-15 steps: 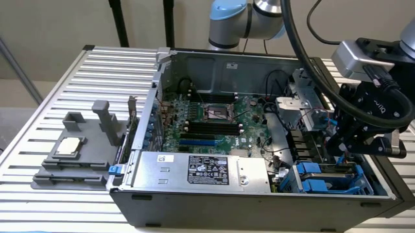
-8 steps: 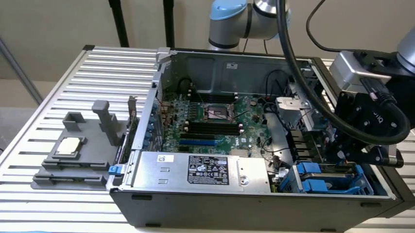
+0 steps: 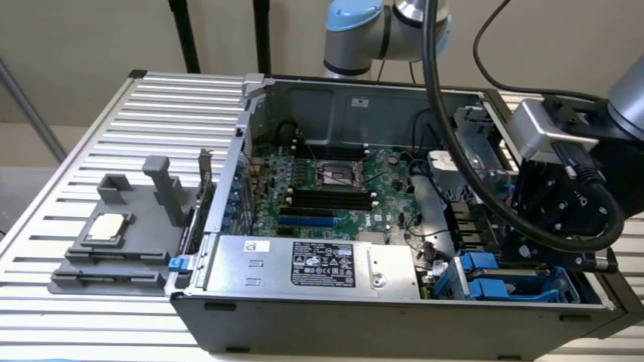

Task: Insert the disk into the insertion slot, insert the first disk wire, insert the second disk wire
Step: 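Insert the second disk wire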

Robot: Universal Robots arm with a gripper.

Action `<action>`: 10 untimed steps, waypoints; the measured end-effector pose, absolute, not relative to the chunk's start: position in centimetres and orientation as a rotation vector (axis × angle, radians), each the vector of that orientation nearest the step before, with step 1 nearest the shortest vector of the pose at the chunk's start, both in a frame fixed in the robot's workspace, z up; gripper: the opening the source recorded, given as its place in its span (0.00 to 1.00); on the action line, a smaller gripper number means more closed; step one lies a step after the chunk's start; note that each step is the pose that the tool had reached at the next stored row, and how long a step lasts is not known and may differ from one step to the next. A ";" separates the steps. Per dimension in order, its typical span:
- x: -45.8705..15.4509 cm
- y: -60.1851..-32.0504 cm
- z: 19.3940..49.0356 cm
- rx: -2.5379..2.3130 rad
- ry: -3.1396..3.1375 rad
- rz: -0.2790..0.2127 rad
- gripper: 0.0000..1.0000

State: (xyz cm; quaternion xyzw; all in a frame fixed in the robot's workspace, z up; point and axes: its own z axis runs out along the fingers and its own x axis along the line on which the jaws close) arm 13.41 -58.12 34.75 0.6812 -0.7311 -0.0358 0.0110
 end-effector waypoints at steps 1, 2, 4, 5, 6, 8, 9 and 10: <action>13.4 -58.1 34.7 2.125 -2.281 -0.112 0.16; 13.4 -58.1 34.7 2.126 -2.281 -0.112 0.16; 13.4 -58.1 34.7 2.126 -2.281 -0.112 0.16; 13.4 -58.0 34.7 2.126 -2.281 -0.112 0.16; 13.4 -58.0 34.6 2.126 -2.281 -0.112 0.16; 13.4 -57.9 34.6 2.127 -2.281 -0.112 0.16; 13.4 -57.9 34.6 2.127 -2.280 -0.112 0.16; 13.5 -57.9 34.6 2.128 -2.280 -0.112 0.16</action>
